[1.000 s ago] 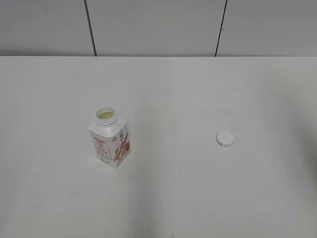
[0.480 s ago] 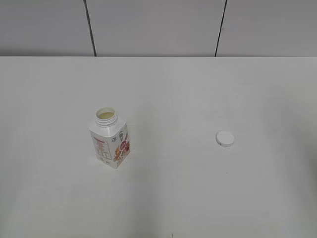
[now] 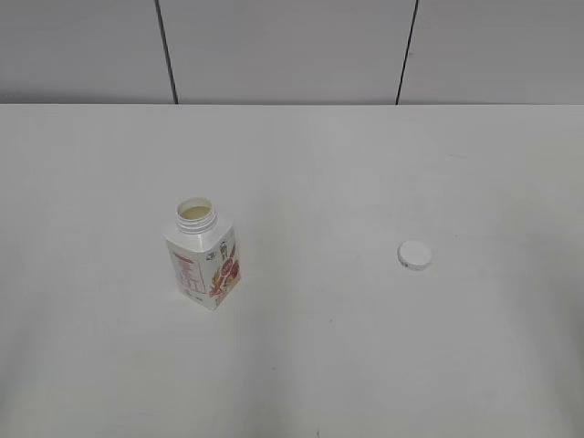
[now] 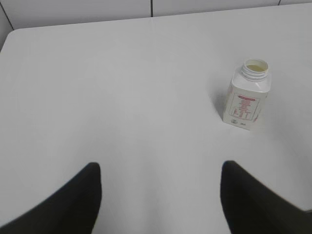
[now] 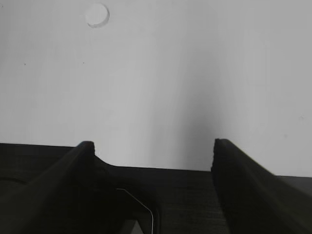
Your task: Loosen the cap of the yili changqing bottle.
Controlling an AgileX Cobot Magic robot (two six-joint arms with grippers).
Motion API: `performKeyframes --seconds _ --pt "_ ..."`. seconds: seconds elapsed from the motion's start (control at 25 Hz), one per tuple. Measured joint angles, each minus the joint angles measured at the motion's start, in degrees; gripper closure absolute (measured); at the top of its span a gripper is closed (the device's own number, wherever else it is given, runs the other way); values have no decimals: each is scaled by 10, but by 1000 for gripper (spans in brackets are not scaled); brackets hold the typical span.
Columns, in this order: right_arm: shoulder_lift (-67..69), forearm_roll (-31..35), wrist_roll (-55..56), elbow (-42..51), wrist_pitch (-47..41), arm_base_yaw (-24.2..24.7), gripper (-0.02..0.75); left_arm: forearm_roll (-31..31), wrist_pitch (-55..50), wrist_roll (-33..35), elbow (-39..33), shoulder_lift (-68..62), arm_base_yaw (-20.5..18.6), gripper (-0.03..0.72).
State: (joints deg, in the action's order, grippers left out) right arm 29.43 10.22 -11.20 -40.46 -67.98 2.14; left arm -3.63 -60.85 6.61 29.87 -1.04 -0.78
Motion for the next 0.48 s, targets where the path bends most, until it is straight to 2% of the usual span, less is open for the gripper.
performKeyframes --seconds 0.24,0.48 --pt "-94 0 1 85 15 0 153 -1 0 0 0 2 12 214" --pt "-177 0 1 101 29 0 153 -1 0 0 -1 14 12 214"
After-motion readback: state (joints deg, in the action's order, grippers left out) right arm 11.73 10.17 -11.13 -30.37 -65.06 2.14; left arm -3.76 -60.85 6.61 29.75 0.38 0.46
